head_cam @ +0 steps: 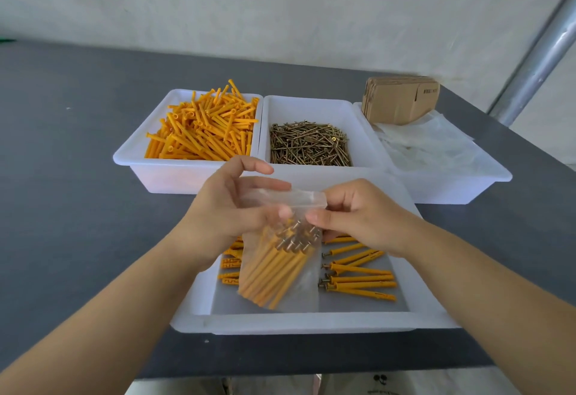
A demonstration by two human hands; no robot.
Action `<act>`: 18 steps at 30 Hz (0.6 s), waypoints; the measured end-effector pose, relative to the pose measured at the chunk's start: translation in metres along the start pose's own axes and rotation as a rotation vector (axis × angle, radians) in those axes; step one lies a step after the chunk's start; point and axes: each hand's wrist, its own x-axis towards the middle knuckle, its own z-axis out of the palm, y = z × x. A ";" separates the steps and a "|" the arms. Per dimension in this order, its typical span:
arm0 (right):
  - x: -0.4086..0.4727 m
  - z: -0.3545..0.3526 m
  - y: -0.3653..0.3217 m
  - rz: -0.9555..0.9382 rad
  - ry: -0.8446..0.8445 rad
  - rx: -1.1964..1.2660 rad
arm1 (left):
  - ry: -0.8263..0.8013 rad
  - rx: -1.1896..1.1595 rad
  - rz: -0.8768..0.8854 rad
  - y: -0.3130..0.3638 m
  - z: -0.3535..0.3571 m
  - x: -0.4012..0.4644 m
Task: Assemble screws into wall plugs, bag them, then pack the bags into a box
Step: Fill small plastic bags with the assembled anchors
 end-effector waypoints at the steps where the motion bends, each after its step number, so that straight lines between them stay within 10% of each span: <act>1: -0.001 0.001 0.000 -0.006 0.002 -0.003 | -0.016 0.016 -0.013 0.000 0.001 0.000; 9: -0.003 0.009 -0.003 -0.151 0.175 0.060 | 0.205 0.342 0.051 0.004 0.007 -0.004; 18: -0.004 0.007 0.001 -0.121 0.198 0.038 | 0.282 0.178 0.073 0.007 0.007 -0.008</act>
